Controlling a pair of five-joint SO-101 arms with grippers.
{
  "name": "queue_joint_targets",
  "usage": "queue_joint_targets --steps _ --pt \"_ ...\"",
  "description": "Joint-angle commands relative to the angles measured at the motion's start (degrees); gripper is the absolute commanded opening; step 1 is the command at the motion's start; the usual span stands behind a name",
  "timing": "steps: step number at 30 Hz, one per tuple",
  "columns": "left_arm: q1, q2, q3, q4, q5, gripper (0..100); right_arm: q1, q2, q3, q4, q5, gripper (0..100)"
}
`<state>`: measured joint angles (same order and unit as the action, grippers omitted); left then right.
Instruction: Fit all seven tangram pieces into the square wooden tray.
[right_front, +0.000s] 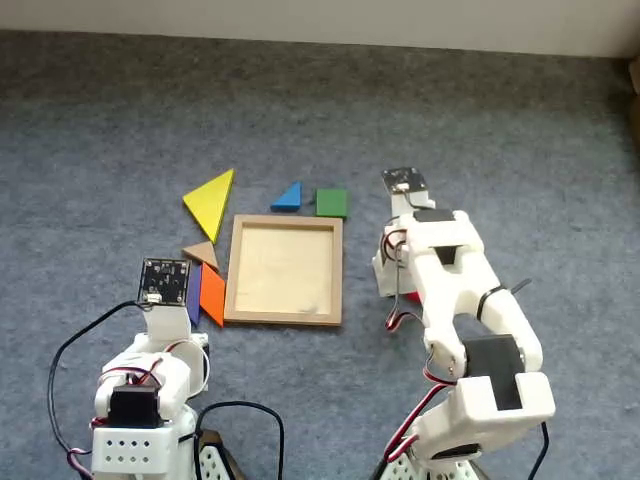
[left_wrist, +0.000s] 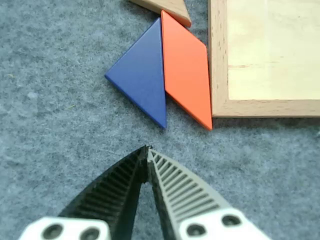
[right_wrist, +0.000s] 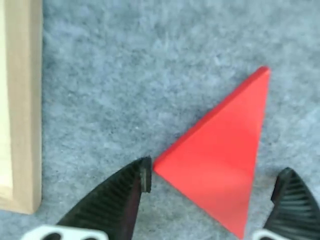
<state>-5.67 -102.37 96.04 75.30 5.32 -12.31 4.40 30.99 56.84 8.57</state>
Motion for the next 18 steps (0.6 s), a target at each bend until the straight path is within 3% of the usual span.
queue_joint_targets --steps 1,13,18 --pt "-0.84 -0.75 1.10 0.26 -0.35 1 1.45 -0.31 -3.65 -1.19 0.26 36.8" --pt "-0.84 -0.75 1.10 0.26 -0.35 1 1.45 -0.31 -3.21 -4.26 0.26 36.7" --pt "-0.84 -0.75 1.10 0.26 -0.35 1 1.45 -0.40 -3.21 -4.00 0.26 29.3"
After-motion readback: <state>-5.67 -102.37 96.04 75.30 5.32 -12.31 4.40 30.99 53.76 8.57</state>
